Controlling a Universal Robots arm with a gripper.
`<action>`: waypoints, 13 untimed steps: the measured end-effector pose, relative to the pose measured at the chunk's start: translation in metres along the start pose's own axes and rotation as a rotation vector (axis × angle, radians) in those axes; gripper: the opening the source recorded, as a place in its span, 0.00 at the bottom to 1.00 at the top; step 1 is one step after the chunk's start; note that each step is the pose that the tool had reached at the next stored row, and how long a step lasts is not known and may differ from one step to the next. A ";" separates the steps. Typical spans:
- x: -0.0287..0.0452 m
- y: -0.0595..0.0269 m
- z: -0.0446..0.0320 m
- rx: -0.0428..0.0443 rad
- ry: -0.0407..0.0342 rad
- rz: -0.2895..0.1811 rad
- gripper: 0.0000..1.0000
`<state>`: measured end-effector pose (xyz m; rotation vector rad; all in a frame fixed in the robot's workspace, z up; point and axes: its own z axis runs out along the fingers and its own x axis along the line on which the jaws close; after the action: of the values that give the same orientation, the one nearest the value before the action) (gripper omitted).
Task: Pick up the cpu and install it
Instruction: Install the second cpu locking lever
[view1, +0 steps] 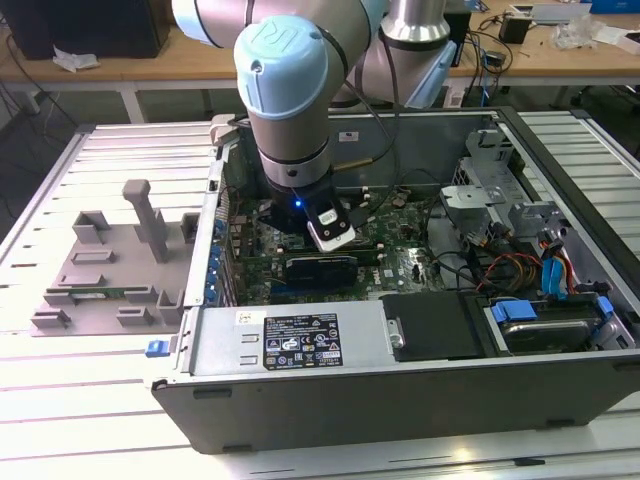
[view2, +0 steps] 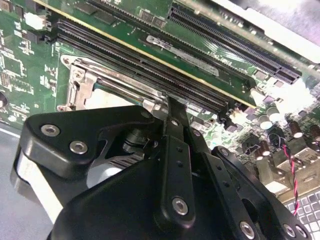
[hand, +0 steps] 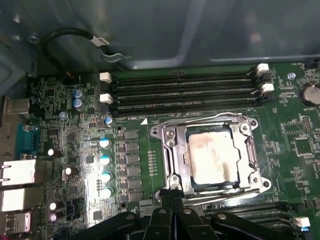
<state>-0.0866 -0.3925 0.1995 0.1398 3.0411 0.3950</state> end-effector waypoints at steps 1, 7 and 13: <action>0.0005 0.0001 0.0006 -0.0029 0.0002 0.000 0.11; 0.0038 -0.0006 0.0031 -0.0037 0.0006 0.000 0.11; 0.0032 0.0023 -0.0062 -0.0021 0.0002 0.000 0.11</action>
<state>-0.0902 -0.3916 0.2060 0.1397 3.0409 0.3983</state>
